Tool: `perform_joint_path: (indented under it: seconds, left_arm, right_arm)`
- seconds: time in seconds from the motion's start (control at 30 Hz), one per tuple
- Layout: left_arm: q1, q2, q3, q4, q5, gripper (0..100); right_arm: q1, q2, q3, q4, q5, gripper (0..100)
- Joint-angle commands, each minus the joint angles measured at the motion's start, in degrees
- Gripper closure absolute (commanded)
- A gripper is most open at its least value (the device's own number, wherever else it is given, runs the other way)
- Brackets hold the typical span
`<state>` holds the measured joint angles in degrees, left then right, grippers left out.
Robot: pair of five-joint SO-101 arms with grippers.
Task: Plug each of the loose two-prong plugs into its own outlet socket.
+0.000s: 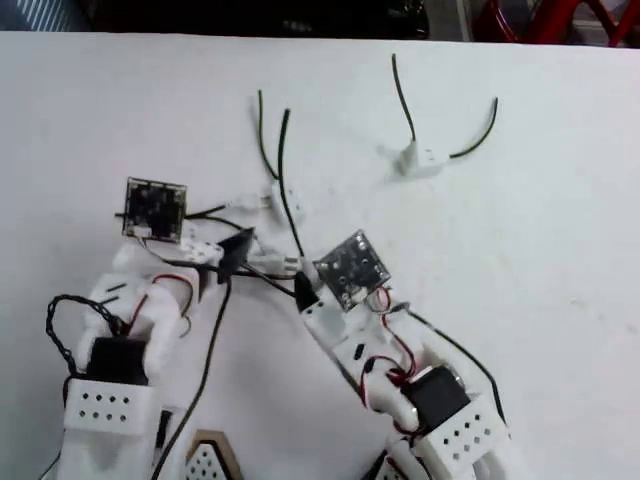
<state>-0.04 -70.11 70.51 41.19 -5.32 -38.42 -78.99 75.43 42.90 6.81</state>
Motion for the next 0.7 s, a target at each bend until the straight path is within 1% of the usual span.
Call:
perform_joint_path:
  seconds: [0.0, 0.17, 0.23, 0.33, 0.47, 0.67]
  left_arm:
    - [7.87, -1.01, -2.37, -3.08, 1.49, 65]
    - [16.92, -1.01, -2.37, -2.20, 1.14, 65]
    - [19.56, -1.10, -2.46, 0.00, 1.05, 65]
    - [22.29, -1.10, -2.37, 0.97, 1.05, 65]
    - [21.67, -1.10, -2.02, 1.05, 1.14, 65]
    - [12.44, -0.66, -2.02, 1.05, 0.97, 65]
  right_arm:
    - [-1.80, -2.15, 0.62, -1.54, -3.16, 98.1]
    - [-2.68, -2.42, 1.14, -1.45, -3.78, 98.1]
    - [-2.59, -2.33, 1.32, -1.45, -3.87, 98.1]
    - [-2.51, -2.33, 2.11, -1.54, -3.96, 98.1]
    - [-1.27, -2.33, 2.37, -1.45, -4.04, 98.1]
    - [9.27, -2.33, 2.37, -2.86, -4.31, 98.1]
